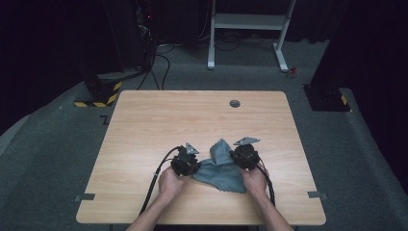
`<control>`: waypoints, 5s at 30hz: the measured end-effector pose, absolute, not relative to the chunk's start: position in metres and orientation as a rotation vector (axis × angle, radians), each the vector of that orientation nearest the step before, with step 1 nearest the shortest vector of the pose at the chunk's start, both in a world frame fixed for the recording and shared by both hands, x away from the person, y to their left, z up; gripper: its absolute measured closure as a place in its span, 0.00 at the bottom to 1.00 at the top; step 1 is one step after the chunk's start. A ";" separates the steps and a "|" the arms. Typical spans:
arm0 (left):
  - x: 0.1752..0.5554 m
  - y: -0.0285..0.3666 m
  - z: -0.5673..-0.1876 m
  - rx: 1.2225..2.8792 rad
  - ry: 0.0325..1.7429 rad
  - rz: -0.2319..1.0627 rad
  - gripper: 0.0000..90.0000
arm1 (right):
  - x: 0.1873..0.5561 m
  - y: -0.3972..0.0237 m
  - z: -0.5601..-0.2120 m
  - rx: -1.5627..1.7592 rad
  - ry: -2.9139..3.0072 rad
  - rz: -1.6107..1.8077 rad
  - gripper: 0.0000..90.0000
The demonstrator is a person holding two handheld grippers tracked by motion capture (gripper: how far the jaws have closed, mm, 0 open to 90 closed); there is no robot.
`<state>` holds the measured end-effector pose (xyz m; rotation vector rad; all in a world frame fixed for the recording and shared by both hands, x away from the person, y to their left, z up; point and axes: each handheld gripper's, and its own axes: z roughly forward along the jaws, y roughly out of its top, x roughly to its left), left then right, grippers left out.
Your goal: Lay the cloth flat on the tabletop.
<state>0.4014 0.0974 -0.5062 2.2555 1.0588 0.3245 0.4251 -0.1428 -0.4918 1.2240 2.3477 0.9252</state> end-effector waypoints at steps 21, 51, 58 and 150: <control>0.421 0.084 -0.504 2.266 1.092 0.304 0.66 | 0.429 -0.167 -0.507 1.350 2.330 0.836 0.77; 0.409 0.097 -0.489 2.165 1.101 0.339 0.65 | 0.405 -0.176 -0.496 1.300 2.287 0.891 0.78; 0.422 0.075 -0.503 2.264 1.094 0.280 0.70 | 0.431 -0.163 -0.504 1.345 2.326 0.799 0.73; 0.396 0.069 -0.490 2.162 0.969 0.189 0.73 | 0.415 -0.140 -0.506 1.226 2.392 0.844 0.98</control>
